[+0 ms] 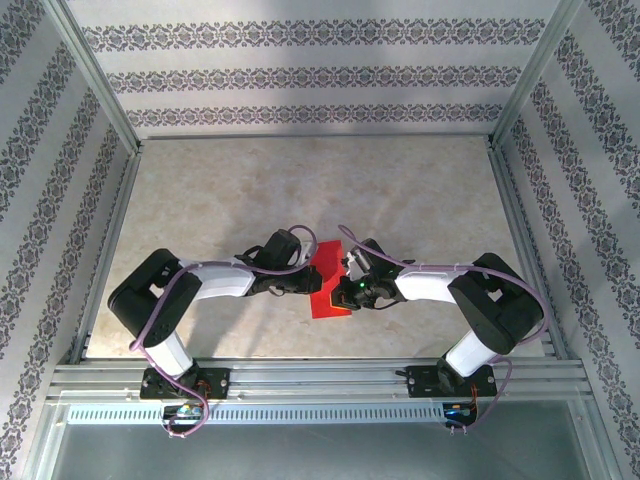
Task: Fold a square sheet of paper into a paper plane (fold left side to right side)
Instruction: Hold the square sheet of paper at the center of the table, then first fold the square sheet of paper in half at the center of the table.
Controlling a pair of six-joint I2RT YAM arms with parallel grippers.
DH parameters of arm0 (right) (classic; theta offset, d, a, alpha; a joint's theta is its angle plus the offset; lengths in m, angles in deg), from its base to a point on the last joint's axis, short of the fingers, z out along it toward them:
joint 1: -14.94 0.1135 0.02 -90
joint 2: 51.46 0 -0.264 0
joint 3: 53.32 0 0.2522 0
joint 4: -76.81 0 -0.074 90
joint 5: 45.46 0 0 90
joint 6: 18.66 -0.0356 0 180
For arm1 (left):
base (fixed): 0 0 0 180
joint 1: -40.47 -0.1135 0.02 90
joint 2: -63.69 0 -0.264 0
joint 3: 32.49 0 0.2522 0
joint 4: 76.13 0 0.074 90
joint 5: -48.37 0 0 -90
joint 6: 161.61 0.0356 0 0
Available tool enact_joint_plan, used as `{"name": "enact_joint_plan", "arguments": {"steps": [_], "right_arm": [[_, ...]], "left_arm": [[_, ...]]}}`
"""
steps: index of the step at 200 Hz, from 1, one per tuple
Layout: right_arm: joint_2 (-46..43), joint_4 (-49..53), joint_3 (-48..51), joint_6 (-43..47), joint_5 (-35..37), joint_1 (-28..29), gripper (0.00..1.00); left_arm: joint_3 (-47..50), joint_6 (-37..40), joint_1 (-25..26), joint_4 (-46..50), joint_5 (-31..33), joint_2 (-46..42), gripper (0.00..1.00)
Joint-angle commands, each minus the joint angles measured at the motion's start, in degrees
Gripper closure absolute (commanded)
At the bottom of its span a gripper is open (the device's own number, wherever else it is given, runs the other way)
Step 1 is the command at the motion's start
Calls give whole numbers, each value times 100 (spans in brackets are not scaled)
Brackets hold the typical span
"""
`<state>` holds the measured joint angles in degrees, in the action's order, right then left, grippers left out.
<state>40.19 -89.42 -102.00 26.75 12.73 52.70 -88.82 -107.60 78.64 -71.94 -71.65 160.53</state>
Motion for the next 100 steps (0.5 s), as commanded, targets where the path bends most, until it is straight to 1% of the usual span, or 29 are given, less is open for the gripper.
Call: {"name": "enact_joint_plan", "arguments": {"steps": [1,60,100], "right_arm": [[406,508,133,171,621,75,100],[445,649,103,253,676,78,100],[450,778,81,303,710,80,100]], "left_arm": [[-58,68,-99,-433,-206,207,91],[-31,92,-201,-538,-125,394,92],[45,123,-238,-602,4,504,94]]}}
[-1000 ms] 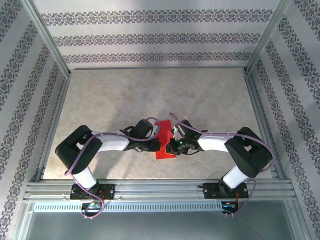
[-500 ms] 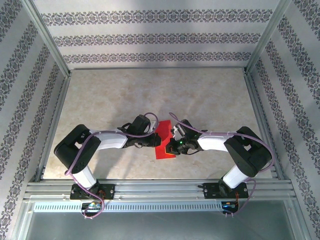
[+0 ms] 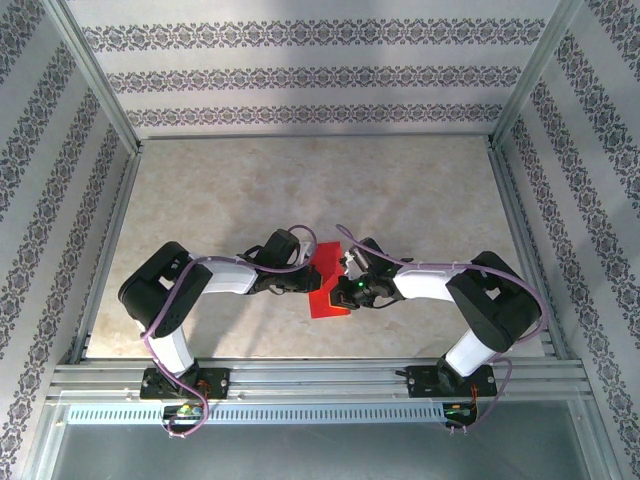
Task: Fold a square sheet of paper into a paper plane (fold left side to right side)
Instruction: First fold the square sheet of paper in half at the center of the table.
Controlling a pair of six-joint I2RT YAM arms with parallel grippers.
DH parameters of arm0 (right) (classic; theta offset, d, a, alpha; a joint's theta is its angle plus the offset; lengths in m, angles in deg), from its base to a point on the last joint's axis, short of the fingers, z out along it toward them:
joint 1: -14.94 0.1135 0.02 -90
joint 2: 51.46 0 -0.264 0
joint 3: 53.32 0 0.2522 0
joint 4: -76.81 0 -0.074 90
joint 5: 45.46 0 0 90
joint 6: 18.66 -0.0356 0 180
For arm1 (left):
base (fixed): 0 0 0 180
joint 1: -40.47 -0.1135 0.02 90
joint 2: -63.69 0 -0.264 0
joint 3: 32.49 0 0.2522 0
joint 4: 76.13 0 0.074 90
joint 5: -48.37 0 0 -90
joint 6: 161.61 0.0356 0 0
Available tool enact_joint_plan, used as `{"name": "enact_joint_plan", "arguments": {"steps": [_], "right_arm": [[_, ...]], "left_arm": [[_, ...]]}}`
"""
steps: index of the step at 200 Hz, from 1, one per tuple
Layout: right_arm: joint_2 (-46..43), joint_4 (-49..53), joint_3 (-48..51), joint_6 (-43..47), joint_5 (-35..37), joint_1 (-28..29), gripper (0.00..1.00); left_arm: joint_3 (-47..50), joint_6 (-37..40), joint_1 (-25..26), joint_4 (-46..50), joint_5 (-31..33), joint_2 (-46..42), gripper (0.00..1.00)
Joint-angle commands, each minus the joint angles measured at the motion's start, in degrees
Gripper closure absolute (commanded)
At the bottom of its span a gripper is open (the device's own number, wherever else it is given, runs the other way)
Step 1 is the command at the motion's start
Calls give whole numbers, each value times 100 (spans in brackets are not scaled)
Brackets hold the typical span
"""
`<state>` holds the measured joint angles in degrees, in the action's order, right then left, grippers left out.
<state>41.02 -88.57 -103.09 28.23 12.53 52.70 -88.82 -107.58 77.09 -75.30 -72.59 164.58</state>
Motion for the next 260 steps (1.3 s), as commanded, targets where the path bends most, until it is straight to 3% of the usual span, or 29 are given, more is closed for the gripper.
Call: {"name": "enact_joint_plan", "arguments": {"steps": [1,73,171,260], "right_arm": [[367,690,195,154,731,77,100],[402,785,244,242,828,64,100],[419,784,279,277,845,42,100],[361,801,295,303,819,14,100]], "left_arm": [[50,118,-79,-273,98,99,94],[46,106,-242,-509,193,359,94],[-690,579,-852,38,225,662,94],[-1188,810,-973,387,307,966,94]]}}
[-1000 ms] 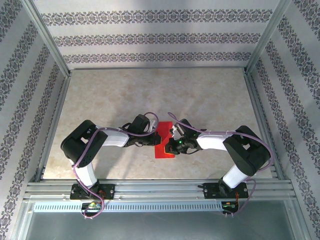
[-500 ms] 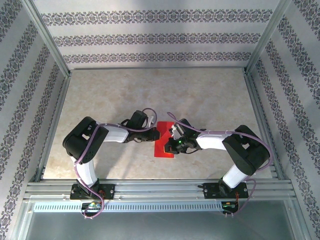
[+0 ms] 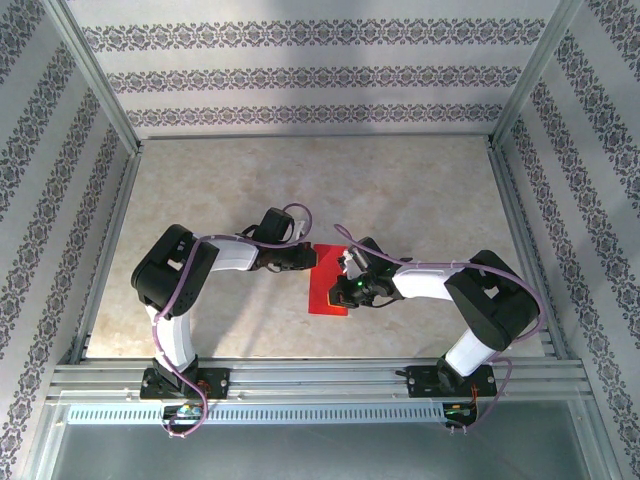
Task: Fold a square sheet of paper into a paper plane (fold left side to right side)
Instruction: First fold the square sheet of paper in half at the center of the table.
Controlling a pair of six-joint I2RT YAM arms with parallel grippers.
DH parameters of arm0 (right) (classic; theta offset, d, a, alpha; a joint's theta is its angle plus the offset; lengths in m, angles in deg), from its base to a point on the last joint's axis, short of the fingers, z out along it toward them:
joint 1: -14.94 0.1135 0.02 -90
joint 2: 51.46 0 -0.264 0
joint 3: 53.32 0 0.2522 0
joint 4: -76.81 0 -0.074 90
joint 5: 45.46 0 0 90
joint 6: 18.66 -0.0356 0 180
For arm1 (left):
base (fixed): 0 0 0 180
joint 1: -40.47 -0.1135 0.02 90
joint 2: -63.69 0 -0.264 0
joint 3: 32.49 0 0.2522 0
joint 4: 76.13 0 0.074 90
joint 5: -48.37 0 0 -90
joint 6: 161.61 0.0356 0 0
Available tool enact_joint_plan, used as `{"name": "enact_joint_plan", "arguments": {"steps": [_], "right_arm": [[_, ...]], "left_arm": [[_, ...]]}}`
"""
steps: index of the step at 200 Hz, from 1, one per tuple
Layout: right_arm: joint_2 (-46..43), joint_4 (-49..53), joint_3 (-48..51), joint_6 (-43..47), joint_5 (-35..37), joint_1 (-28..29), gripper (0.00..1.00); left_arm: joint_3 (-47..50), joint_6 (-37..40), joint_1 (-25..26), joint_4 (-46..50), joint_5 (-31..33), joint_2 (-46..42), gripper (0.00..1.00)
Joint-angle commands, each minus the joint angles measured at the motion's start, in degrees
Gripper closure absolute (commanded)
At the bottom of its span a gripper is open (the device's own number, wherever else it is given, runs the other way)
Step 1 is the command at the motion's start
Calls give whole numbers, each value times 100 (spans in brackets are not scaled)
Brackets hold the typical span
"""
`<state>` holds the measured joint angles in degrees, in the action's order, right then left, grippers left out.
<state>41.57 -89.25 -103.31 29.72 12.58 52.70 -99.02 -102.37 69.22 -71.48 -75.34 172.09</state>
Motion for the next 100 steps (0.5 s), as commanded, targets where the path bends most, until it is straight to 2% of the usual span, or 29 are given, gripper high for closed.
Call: {"name": "enact_joint_plan", "arguments": {"steps": [1,34,61,100], "right_arm": [[305,864,318,155,815,13,100],[268,863,302,206,780,-21,100],[302,866,257,236,745,-47,100],[378,857,221,235,736,-56,100]], "left_arm": [[-165,290,-186,5,584,206,94],[-69,272,-187,-94,448,-105,94],[0,203,-181,-136,23,-417,98],[-48,152,-44,-162,-419,-355,98]]}}
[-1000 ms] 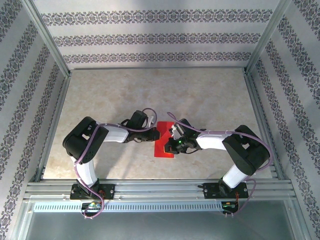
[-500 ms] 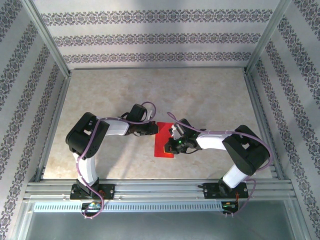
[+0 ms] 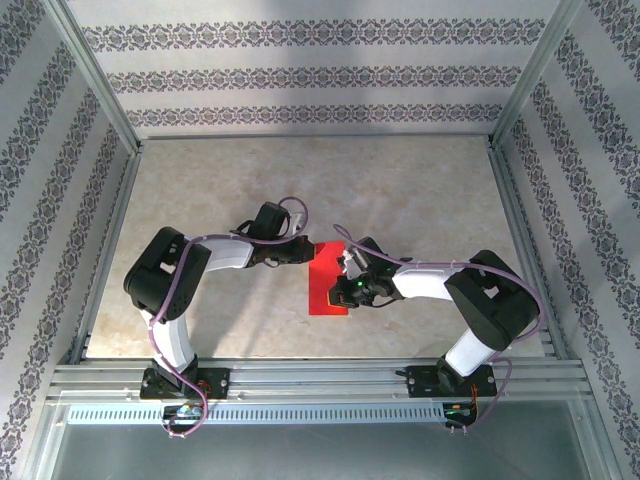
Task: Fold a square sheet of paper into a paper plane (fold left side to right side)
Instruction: First fold the square sheet of paper in half at the center of the table.
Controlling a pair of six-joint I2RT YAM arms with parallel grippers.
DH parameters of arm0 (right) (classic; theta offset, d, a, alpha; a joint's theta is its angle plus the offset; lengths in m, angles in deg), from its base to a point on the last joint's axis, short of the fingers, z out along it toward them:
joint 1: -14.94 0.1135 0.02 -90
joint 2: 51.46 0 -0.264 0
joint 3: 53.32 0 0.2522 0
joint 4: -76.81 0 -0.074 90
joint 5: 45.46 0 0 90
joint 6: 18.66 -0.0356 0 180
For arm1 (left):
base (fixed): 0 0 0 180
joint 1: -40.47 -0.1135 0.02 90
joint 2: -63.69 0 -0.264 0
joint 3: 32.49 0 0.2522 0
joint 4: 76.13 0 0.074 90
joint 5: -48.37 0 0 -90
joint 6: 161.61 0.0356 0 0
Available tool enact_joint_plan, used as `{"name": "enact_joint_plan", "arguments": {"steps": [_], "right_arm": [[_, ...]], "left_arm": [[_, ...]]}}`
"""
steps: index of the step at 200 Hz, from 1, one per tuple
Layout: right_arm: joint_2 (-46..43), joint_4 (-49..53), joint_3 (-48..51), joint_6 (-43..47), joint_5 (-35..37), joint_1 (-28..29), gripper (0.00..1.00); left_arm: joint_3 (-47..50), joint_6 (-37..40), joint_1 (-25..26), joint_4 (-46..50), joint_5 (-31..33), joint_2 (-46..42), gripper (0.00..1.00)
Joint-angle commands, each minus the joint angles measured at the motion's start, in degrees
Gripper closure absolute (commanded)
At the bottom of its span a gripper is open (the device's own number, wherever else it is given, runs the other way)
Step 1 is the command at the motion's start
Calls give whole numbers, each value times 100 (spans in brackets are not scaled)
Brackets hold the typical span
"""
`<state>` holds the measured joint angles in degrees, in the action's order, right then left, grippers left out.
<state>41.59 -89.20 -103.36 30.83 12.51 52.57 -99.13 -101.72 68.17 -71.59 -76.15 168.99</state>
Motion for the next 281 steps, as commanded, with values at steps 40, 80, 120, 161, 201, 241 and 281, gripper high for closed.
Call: {"name": "enact_joint_plan", "arguments": {"steps": [40,80,120,161,201,241,281], "right_arm": [[388,855,235,114,760,-38,100],[389,865,232,110,764,-42,100],[389,926,228,131,767,-40,100],[376,971,251,149,786,-39,100],[371,977,270,159,786,-41,100],[387,944,261,158,777,-42,100],[389,933,257,158,768,-44,100]], "left_arm": [[-90,-12,106,-339,-325,283,99],[-83,-2,106,-385,-104,466,98],[-73,14,87,-417,173,575,98],[-12,-72,-27,-619,395,719,98],[-169,-92,-209,-681,473,827,98],[-577,-18,-400,-567,496,1090,98],[-1035,153,-553,-263,564,1391,97]]}}
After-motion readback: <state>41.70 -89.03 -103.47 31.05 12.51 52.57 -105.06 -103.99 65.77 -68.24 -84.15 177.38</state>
